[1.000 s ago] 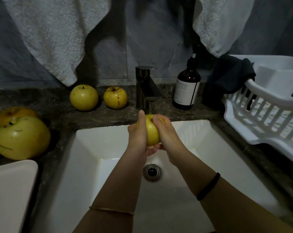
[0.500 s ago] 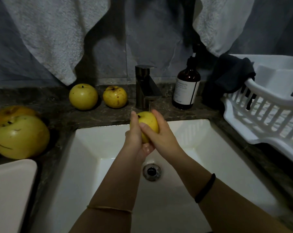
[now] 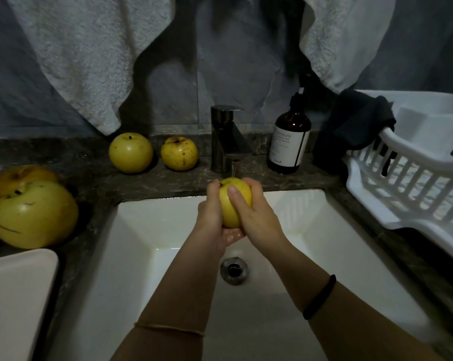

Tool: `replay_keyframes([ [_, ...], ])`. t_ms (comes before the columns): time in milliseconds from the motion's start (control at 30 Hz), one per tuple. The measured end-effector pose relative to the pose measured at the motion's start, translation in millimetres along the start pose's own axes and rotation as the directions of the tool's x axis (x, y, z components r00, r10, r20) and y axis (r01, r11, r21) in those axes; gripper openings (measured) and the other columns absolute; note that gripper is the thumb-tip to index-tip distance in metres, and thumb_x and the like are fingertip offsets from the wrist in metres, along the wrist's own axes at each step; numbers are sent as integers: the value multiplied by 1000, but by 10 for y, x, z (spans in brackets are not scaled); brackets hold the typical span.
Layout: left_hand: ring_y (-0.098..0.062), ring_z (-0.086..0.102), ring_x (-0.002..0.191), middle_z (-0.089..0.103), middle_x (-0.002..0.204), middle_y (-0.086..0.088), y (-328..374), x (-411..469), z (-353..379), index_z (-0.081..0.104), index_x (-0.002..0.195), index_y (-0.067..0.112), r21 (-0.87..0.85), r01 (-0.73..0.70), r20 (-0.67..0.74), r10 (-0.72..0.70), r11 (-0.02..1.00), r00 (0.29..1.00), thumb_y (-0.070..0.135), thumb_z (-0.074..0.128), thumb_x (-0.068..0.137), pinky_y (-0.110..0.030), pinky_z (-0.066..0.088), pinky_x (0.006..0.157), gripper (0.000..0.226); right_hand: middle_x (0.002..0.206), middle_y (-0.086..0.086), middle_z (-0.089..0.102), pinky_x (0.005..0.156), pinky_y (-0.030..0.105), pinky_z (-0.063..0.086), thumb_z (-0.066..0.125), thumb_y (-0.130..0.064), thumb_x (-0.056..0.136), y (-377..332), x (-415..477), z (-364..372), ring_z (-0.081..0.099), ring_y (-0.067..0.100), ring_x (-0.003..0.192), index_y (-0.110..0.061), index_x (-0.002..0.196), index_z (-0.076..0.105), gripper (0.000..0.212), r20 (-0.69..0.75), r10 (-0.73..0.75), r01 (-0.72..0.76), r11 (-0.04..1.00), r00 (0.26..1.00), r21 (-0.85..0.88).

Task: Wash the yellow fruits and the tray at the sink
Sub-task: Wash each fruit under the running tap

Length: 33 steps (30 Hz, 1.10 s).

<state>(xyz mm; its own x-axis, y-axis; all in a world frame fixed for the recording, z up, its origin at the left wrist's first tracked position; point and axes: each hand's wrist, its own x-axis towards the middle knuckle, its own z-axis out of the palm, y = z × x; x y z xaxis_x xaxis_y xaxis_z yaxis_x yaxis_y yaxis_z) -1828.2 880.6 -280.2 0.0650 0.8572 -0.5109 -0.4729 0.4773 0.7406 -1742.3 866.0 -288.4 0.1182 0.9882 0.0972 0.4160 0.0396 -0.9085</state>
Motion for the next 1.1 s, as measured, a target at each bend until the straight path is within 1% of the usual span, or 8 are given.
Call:
replay_keyframes([
  [233,-27,66,89,61,115,-13,15,-90,9,52,124,15,-92,56,18,-55,994,998,56,59,84,-33,55,46,58,144,-5,34,101,45,44,49,-53,91,-9,-20,24,47,18,121,-40,143,27,58,34,-100,102,993,994,-67],
  [367,-30,64,86,65,98,-16,14,-162,27,59,104,10,-104,151,158,-133,983,978,59,52,86,-42,54,71,53,136,-3,44,101,47,42,42,-49,95,-18,-1,-59,50,20,117,-37,138,32,46,-9,-62,62,997,998,-40],
  [467,-39,65,94,65,102,-22,5,-52,-2,55,111,9,32,135,81,-138,990,987,72,41,85,-52,49,92,70,121,-5,48,100,49,42,35,-52,96,-18,17,-105,51,22,114,-36,134,37,41,-58,4,0,998,998,67],
  [567,-35,70,82,67,101,-24,-8,5,-3,46,131,10,175,44,13,-46,984,999,75,33,85,-47,56,81,80,115,-5,51,101,49,42,29,-60,95,-3,40,-84,53,22,112,-36,124,42,39,-80,47,-35,989,996,147],
  [700,-26,68,59,62,70,-16,-3,23,10,45,128,8,265,-69,-53,86,962,995,69,28,91,-32,56,52,74,109,-6,48,101,41,40,26,-59,96,-27,88,-76,50,17,108,-28,133,41,51,-86,141,-113,955,986,275],
  [833,-24,63,49,57,65,-15,-1,17,32,44,126,14,277,-127,-89,158,953,983,56,25,98,-33,56,60,53,118,0,46,100,40,43,26,-59,96,-59,108,-83,50,19,109,-22,141,34,58,-24,219,-194,907,975,373],
  [933,-22,62,44,60,79,-20,-6,15,24,44,130,16,279,-158,-122,198,947,973,49,25,101,-31,56,58,47,125,4,47,99,45,46,26,-59,96,-69,104,-70,53,24,113,-22,141,32,58,23,252,-237,868,967,436],
  [1100,-23,68,66,64,101,-13,-56,-62,62,44,127,14,549,-295,-46,380,782,924,65,28,93,-37,59,70,63,123,5,49,96,44,49,28,-59,96,-57,95,-86,55,25,112,-21,141,31,59,41,265,-254,854,963,455],
])
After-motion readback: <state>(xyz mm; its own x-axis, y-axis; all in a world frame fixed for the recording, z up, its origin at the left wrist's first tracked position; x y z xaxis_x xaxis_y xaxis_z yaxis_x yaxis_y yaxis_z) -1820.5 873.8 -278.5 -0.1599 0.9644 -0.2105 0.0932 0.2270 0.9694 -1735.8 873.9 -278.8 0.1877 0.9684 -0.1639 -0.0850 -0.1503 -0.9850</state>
